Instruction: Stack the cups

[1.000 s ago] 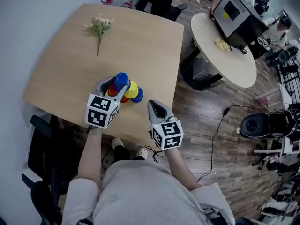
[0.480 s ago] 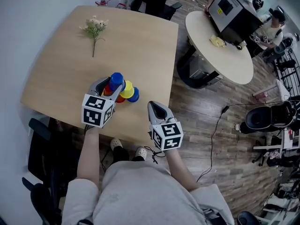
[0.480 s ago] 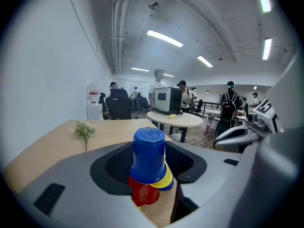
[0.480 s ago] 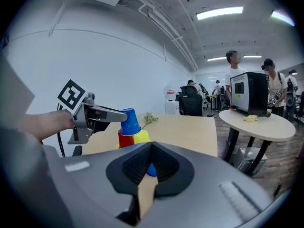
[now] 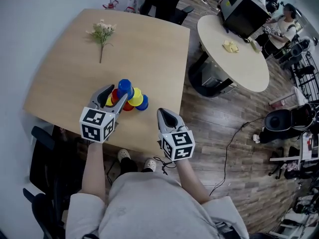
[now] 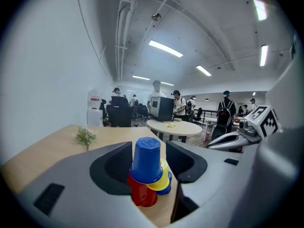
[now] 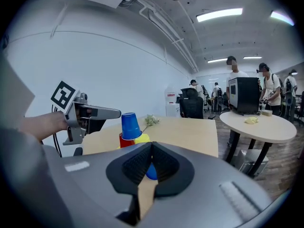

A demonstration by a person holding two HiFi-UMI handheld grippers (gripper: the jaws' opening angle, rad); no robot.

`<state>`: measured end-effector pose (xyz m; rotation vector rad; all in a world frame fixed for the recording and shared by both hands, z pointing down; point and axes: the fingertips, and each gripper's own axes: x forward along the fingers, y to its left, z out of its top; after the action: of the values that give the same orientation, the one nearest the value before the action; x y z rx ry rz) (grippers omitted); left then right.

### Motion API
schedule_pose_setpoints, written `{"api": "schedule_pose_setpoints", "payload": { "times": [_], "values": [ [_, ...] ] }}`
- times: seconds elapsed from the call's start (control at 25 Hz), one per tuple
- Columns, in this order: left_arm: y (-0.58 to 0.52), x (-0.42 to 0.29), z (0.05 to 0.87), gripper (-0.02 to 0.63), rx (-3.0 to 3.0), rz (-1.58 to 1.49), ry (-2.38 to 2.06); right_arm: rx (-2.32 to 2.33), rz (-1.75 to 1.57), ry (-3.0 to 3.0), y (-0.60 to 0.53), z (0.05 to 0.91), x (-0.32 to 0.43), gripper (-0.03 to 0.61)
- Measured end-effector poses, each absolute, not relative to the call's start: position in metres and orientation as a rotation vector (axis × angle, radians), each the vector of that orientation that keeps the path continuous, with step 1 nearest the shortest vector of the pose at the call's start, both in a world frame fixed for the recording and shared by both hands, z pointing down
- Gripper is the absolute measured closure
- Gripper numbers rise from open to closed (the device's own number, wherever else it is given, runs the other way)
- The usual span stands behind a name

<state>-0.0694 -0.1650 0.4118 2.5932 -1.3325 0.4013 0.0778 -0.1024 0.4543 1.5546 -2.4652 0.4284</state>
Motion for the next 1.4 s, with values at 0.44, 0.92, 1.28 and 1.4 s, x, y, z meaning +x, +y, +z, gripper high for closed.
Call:
{"api": "schedule_pose_setpoints", "payload": {
  "times": [0.44,0.92,1.28,1.4],
  "values": [
    [-0.118,-0.117,0.381,0.606,2.511,0.264,-1.650,1.477,0.351,-2.590,-0.102,0.425,0.063,0.568],
    [-0.056,-0.143,0.354,0.606,2.401,0.133,-1.892,1.412,0.219,-2.697,-0.078,0.384,0.062,0.567],
    [-0.019,-0.145,0.343,0.606,2.358,0.068,-1.994,1.397,0.162,-2.743,-0.059,0.368,0.076,0.567],
    [-0.012,-0.143,0.345,0.606,2.353,0.063,-2.007,1.409,0.157,-2.742,-0.056,0.369,0.080,0.566]
  ]
}}
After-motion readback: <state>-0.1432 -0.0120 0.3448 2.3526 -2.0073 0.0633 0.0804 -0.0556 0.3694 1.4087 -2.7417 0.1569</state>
